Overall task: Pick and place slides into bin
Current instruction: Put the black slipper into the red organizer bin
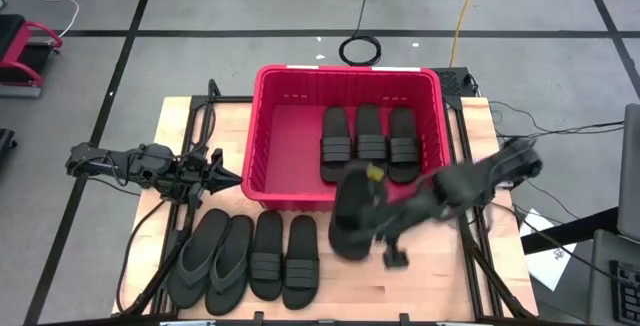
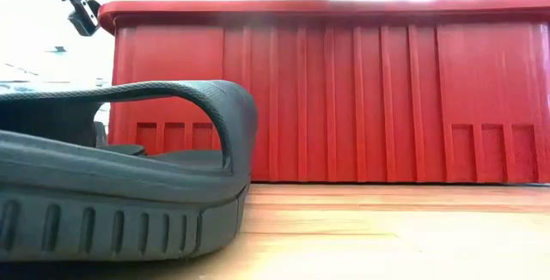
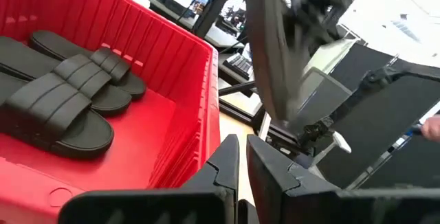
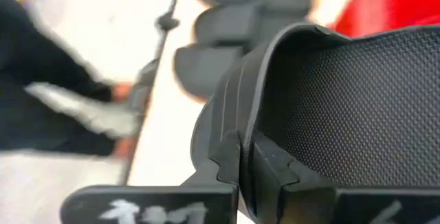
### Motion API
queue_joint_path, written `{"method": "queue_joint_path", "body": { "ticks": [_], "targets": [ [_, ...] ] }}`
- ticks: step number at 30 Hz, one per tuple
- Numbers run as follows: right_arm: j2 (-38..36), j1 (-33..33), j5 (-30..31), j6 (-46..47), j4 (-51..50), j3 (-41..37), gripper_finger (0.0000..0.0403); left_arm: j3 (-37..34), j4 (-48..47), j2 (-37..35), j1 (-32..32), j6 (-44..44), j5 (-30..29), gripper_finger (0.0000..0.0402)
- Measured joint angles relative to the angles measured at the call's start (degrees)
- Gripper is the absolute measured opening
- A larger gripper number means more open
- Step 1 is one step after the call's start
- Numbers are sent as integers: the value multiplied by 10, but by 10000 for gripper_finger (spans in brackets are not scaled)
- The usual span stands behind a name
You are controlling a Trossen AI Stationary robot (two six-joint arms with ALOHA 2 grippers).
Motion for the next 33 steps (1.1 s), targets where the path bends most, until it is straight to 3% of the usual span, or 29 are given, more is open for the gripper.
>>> {"method": "queue_joint_path", "body": {
  "ticks": [6, 12, 16, 21, 27, 33],
  "targets": [
    [-100, -76, 33, -112, 1, 1, 4, 0, 2, 0, 0, -16, -3, 26],
    [-157, -226, 30, -232, 1, 1, 4, 0, 2, 0, 0, -55, -72, 26],
    [-153, -347, -60, -304, -6, -1, 4, 0, 1, 0, 0, -73, -105, 26],
    [-99, -467, -197, -358, 5, -6, 4, 0, 1, 0, 0, -72, -106, 26],
    [3, -521, -339, -406, 70, -6, 4, 0, -5, 0, 0, -45, -105, 26],
    [105, -525, -444, -363, 236, -6, 4, 0, -38, 0, 0, 3, -70, 26]
  ]
}}
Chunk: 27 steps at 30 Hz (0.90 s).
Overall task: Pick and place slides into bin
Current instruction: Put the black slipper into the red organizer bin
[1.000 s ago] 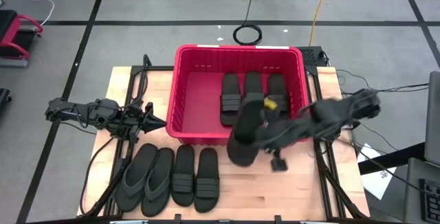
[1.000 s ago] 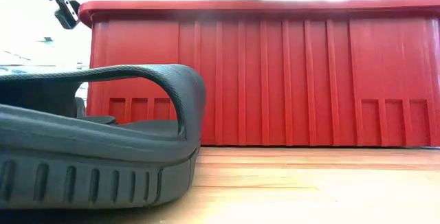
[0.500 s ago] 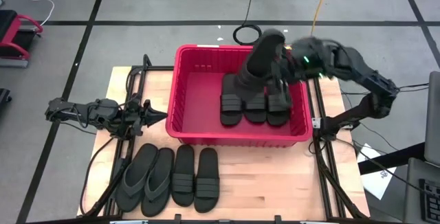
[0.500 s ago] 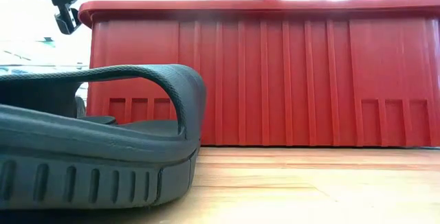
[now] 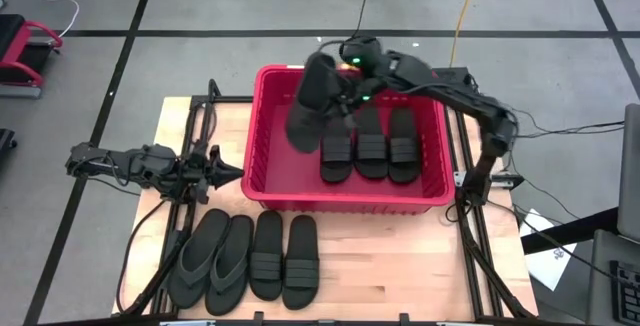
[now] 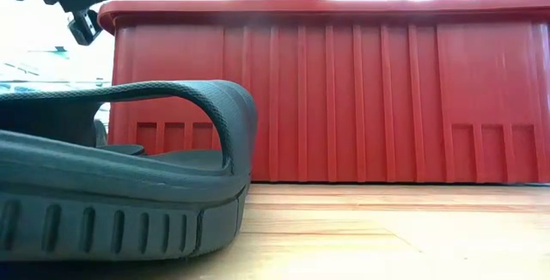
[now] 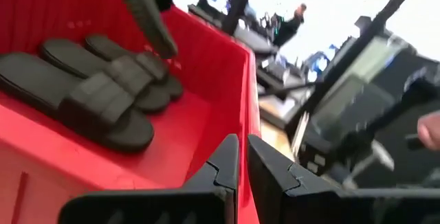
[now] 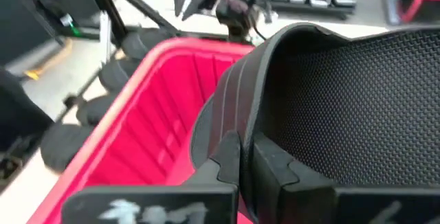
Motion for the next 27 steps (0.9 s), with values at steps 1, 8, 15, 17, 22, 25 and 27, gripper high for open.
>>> {"method": "queue_joint_path", "body": {
  "ticks": [1, 8, 15, 17, 22, 25, 27],
  "targets": [
    [14, 0, -6, 14, 19, 0, 4, 0, -10, 0, 0, 7, 6, 26],
    [106, -7, -33, 39, 11, 0, 4, 0, -86, 0, 0, 32, 17, 26],
    [167, -26, -82, 17, -4, 0, 4, 0, -81, 0, 0, 23, 3, 26],
    [176, -28, -84, 15, 7, 0, 4, 0, -78, 0, 0, 16, -6, 26],
    [191, -26, -14, -21, 8, 0, 4, 0, -78, 0, 0, 15, -29, 26],
    [201, -22, 0, -63, 2, 0, 4, 0, -77, 0, 0, 13, -43, 26],
    [208, -22, -30, -77, -11, 0, 4, 0, -76, 0, 0, 12, -46, 26]
  ]
}}
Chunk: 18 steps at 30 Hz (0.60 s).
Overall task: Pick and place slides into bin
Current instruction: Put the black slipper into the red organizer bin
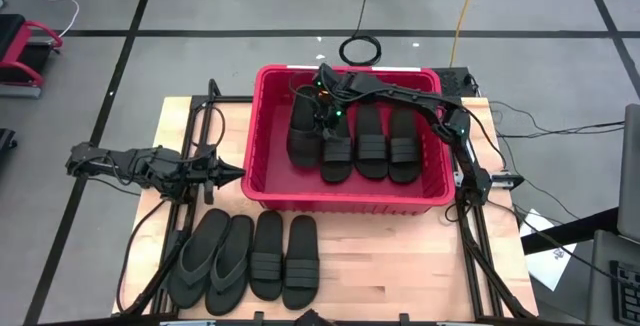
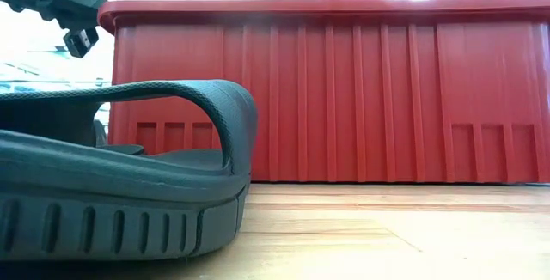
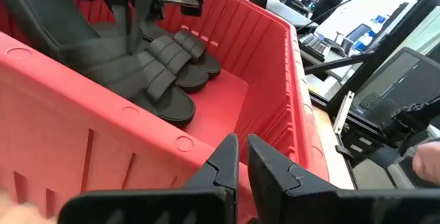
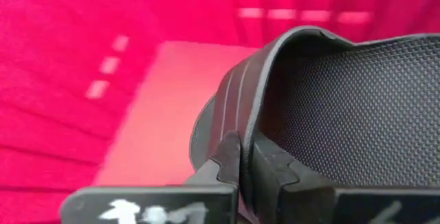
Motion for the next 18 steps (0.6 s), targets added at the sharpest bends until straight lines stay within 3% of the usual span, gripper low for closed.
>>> {"method": "queue_joint_path", "body": {
  "ticks": [9, 14, 18],
  "targets": [
    [43, -1, -89, -1, -17, 0, 4, 0, 0, 0, 0, -14, -5, 26],
    [53, 0, -60, 2, 12, 0, 4, 0, 0, 0, 0, -19, -5, 26],
    [52, -1, -73, -11, 31, 1, 4, 0, 0, 0, 0, -28, -5, 26]
  ]
}}
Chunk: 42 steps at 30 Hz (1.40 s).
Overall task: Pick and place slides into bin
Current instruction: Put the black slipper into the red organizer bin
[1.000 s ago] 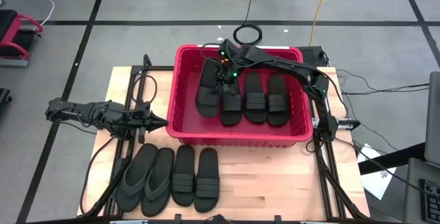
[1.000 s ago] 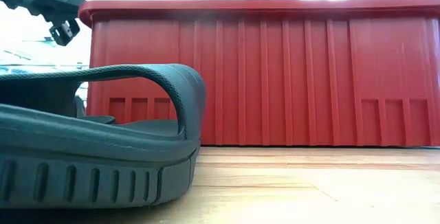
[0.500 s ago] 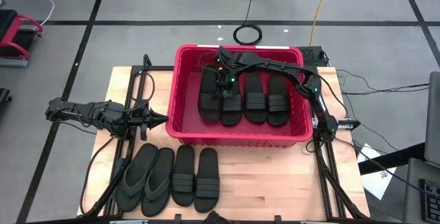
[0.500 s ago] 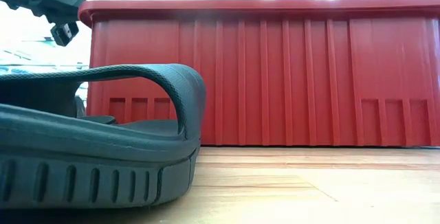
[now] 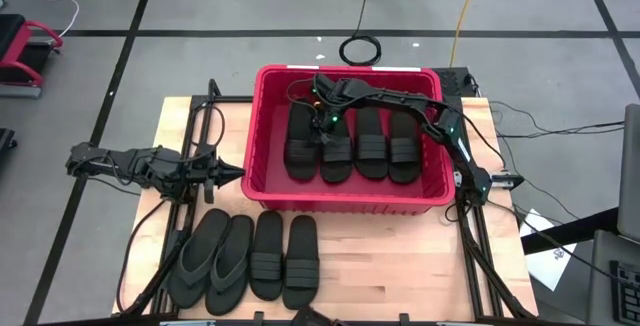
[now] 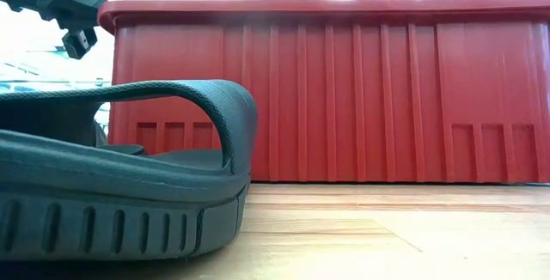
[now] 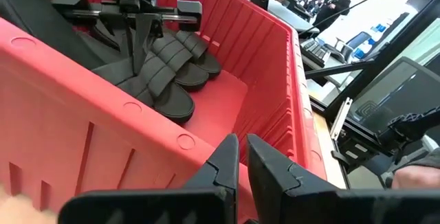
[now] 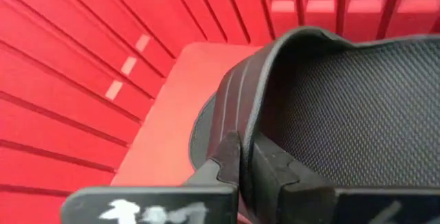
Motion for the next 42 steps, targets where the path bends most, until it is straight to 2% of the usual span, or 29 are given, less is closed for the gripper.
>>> {"method": "queue_joint_path", "body": {
  "ticks": [5, 10, 19, 27, 34, 38, 42],
  "targets": [
    [3, 0, 1, -2, 14, -3, 4, 0, 0, 0, 0, -2, 0, 26],
    [3, 0, -10, -29, -24, -7, 4, 0, 0, 0, 0, -2, 0, 26],
    [3, -3, 35, -30, -13, -21, 6, 0, 0, 0, 0, 0, 1, 26],
    [3, -1, 87, -47, 4, -22, 56, 0, 0, 0, 0, -2, 2, 26],
    [3, 5, 134, -9, 33, -22, 104, 0, 0, 0, 0, -3, 3, 26],
    [-6, 9, 183, -7, 32, -23, 120, 0, 0, 0, 0, -2, 2, 26],
    [-26, 11, 182, -18, 35, -23, 129, 0, 0, 0, 0, 0, 2, 26]
  ]
}}
